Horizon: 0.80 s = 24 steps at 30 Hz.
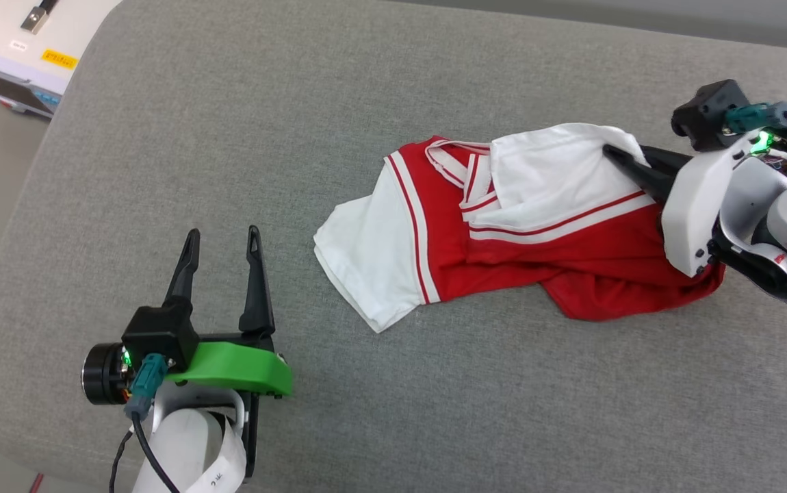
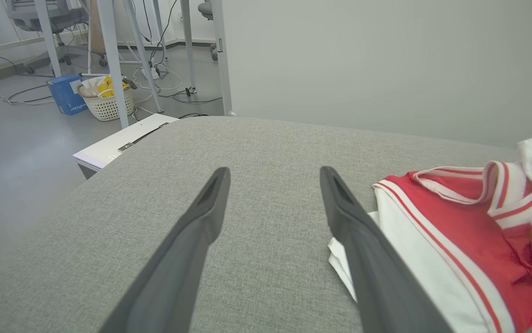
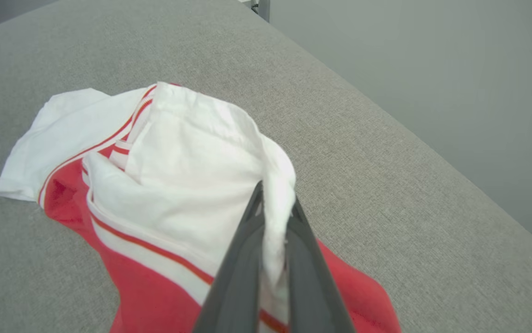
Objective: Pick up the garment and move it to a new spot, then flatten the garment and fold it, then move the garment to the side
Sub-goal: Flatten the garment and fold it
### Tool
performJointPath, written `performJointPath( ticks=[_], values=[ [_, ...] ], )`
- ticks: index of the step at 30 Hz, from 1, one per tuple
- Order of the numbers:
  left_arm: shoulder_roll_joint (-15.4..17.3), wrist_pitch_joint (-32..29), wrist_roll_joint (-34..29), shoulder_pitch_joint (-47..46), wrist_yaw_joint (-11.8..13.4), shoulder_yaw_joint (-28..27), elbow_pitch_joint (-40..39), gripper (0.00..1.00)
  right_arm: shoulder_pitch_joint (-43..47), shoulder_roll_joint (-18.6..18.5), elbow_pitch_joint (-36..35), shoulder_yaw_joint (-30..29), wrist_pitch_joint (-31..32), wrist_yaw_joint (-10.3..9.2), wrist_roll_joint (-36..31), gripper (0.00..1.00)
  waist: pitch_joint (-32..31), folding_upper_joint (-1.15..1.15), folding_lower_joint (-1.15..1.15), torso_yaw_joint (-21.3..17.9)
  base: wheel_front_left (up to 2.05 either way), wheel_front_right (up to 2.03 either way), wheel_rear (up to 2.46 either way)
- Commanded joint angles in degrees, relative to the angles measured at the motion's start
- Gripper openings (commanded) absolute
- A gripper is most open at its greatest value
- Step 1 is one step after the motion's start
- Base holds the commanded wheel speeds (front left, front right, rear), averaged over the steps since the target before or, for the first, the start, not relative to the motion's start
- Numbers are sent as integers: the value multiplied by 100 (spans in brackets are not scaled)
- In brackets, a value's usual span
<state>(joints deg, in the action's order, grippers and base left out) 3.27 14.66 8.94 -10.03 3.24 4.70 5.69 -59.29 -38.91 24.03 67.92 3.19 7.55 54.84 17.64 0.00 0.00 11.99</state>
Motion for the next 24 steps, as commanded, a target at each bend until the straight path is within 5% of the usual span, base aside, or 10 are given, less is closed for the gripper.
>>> performJointPath(
  ticks=[1,7,17,24],
  values=[
    [-37,34,-55,106,-35,-36,22,100,215,-83,-30,-127,-248,-6,85,0,-232,0,0,-201,0,0,0],
    [-38,34,-39,292,-33,-70,32,100,1104,-369,-99,-865,-1103,-6,508,0,-403,0,0,-359,0,0,0],
    [-39,34,-12,418,-38,-70,73,100,2447,-710,443,-1948,-1535,-6,776,0,-458,0,0,-535,0,0,0],
    [-39,34,2,376,-53,-12,130,100,3048,-475,1303,-2487,-1517,-6,1217,0,-470,0,0,-514,0,0,0]
  ],
)
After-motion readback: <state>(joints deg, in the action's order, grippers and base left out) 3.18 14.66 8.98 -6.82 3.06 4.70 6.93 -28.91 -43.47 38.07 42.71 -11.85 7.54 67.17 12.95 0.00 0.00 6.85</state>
